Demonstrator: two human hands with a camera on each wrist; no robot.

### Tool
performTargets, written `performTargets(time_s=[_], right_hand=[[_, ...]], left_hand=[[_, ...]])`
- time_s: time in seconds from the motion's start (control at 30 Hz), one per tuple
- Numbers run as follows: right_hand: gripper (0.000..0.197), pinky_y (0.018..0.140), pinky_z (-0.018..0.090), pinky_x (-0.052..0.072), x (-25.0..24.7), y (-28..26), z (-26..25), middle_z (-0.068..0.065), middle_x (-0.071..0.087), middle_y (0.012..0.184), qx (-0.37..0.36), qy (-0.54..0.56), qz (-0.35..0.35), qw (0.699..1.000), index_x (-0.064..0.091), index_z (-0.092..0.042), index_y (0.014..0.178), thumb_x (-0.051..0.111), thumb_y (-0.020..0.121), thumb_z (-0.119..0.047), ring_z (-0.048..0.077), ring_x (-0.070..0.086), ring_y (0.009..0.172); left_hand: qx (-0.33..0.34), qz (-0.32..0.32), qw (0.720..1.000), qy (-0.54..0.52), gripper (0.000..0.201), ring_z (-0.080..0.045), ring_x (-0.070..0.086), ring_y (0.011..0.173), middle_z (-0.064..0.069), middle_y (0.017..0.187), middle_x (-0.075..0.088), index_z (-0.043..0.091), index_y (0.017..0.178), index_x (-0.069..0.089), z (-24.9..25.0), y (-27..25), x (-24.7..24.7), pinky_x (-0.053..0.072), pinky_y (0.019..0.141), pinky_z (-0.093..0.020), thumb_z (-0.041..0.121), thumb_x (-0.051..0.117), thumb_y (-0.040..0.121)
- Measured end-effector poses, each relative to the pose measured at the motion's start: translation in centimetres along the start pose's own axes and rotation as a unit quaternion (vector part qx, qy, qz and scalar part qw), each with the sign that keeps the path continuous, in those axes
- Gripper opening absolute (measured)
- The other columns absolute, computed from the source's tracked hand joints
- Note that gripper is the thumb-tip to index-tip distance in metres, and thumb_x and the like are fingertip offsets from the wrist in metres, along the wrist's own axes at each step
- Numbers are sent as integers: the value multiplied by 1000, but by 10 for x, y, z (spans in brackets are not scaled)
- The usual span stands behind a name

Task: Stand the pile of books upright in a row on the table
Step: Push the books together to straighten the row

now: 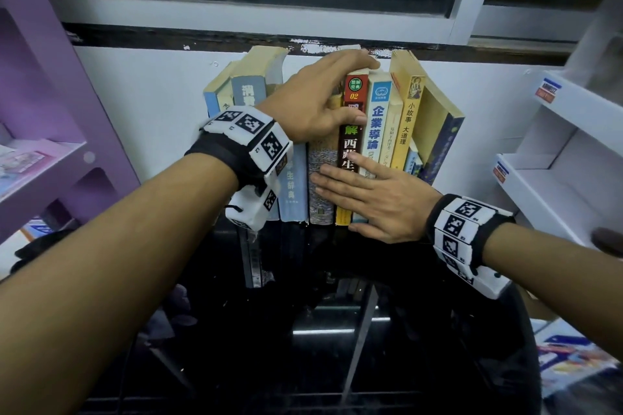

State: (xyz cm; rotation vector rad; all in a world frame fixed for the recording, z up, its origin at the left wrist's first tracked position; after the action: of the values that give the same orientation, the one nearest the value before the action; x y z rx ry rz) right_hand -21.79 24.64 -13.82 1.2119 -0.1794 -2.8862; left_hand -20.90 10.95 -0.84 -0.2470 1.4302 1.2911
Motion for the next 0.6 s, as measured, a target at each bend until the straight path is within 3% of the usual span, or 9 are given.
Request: performTargets(time_s=[0.1, 0.23, 0.4, 0.5, 0.6], right_hand=[[74, 121, 49, 0, 0, 0, 0, 9, 5, 163, 1, -1, -1, 1000, 15, -8, 155, 34, 98, -50, 22, 0, 151], [73, 121, 49, 0, -3, 0, -1, 9, 6, 163, 3, 6, -3, 1000, 17, -8, 154, 35, 97, -49, 22, 0, 151], [70, 121, 50, 2, -13, -6, -4, 9, 9, 163, 4, 26, -6, 1000, 18, -9, 154, 37, 98, -46, 24, 3, 151], [70, 121, 49, 1, -19, -19, -3, 9, 8, 163, 10, 39, -8, 999, 18, -9, 154, 38, 98, -45, 24, 2, 151], [70, 121, 50, 3, -19, -37, -3, 9, 8, 163, 13, 50, -20, 998, 18, -10, 155, 40, 97, -44, 25, 3, 151]], left_hand=[[2, 0, 1000, 3, 62, -5, 37, 125, -3, 149, 38, 17, 141, 40, 0, -1, 0, 30, 100, -17, 38, 64, 88], [-1, -7, 1000, 5, 64, -16, 40, 132, -3, 150, 37, 19, 141, 39, 0, -1, 2, 33, 105, -26, 43, 61, 86], [-20, -25, 999, 8, 68, -15, 34, 137, -1, 152, 34, 23, 143, 38, 3, -2, 2, 35, 112, -37, 52, 59, 84], [-31, -33, 998, 54, 72, -17, 33, 140, 2, 153, 35, 27, 144, 36, 5, 0, 0, 30, 112, -51, 60, 53, 83], [-39, -37, 993, 102, 74, -20, 21, 146, 3, 156, 31, 32, 148, 30, 13, 6, -4, 16, 117, -53, 64, 50, 83]])
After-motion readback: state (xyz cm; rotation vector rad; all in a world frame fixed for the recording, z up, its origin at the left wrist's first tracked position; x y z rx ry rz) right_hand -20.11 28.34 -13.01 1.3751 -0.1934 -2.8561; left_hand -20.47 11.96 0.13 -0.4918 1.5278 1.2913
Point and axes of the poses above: each hand's wrist, its own y-axis towards the middle knuckle, its own x-axis out of the palm, z = x × y, the point moved 5 cm from there along y, towards the middle knuckle
